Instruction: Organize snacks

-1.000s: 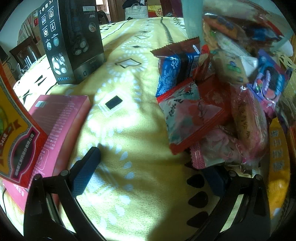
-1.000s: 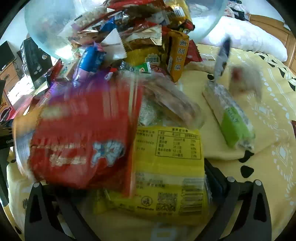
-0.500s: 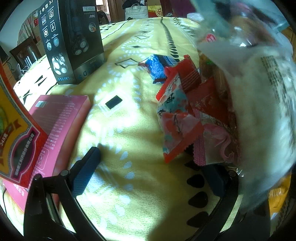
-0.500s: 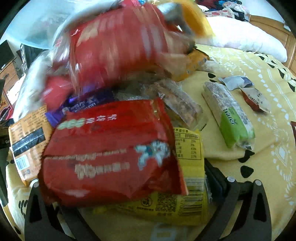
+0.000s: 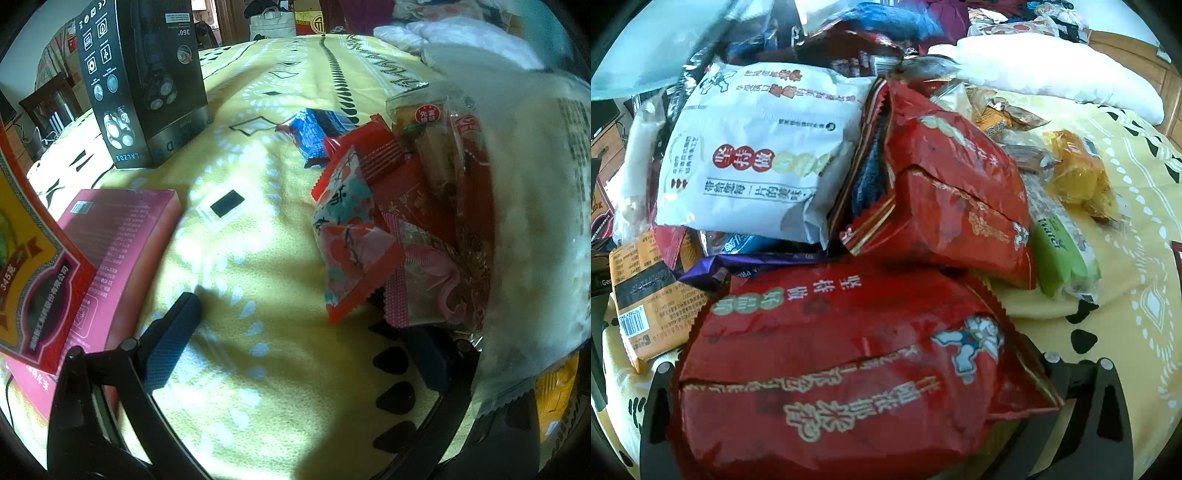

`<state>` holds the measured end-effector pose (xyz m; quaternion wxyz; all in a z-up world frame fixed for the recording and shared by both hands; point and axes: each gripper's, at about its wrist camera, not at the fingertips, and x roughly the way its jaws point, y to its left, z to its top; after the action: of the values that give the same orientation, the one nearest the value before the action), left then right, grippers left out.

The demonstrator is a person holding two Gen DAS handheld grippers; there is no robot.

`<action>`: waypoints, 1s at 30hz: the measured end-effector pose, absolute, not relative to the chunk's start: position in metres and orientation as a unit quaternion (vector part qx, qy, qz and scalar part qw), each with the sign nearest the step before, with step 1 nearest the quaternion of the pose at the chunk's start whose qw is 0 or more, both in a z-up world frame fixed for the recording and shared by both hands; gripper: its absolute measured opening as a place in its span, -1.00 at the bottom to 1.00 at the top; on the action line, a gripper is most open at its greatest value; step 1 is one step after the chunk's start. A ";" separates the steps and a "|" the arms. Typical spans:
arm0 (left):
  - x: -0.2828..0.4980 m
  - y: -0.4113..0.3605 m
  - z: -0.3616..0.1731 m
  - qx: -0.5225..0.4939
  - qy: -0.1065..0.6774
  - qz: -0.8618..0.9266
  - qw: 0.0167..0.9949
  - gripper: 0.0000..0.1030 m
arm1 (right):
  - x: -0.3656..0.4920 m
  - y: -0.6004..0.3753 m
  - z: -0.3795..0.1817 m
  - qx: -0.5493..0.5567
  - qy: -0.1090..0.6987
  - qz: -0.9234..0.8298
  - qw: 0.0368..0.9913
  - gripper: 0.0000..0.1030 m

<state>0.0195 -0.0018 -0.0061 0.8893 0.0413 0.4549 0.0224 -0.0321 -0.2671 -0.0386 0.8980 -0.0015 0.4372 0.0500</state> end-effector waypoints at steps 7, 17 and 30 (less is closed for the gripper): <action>0.019 -0.002 -0.006 0.041 0.455 0.022 0.889 1.00 | -0.032 -0.269 -0.039 0.000 0.436 0.051 0.898 1.00; 0.019 -0.002 -0.005 0.041 0.455 0.022 0.889 1.00 | -0.038 -0.275 -0.039 0.001 0.434 0.051 0.899 1.00; 0.019 -0.002 -0.005 0.041 0.454 0.022 0.890 1.00 | -0.037 -0.263 -0.041 -0.003 0.437 0.049 0.898 1.00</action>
<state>0.0185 -0.0015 -0.0055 0.8896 0.0413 0.4544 0.0219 -0.0370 -0.2634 -0.0409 0.8981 -0.0034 0.4369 0.0492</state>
